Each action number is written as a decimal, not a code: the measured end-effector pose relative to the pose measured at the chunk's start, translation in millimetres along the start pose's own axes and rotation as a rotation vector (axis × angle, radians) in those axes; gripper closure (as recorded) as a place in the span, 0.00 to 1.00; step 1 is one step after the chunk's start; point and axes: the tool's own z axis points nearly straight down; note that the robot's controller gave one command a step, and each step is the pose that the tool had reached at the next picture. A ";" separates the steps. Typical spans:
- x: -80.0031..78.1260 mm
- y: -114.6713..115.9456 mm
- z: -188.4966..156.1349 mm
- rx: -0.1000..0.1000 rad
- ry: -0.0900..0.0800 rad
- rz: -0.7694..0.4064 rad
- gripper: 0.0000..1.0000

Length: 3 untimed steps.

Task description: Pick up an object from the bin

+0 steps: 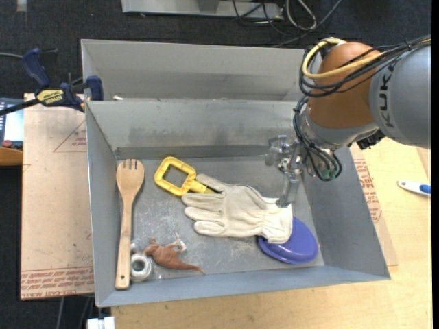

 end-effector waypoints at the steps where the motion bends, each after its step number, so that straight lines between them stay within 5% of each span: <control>1: -1.2 0.3 -4.9 0.001 -0.007 -0.002 0.00; 2: -16.6 56.2 87.3 -0.002 -0.006 0.034 0.00; 3: -12.6 63.9 86.5 0.002 -0.017 0.051 0.00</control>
Offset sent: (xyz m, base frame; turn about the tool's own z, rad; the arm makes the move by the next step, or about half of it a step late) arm 0.0147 0.0551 -0.0892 0.0366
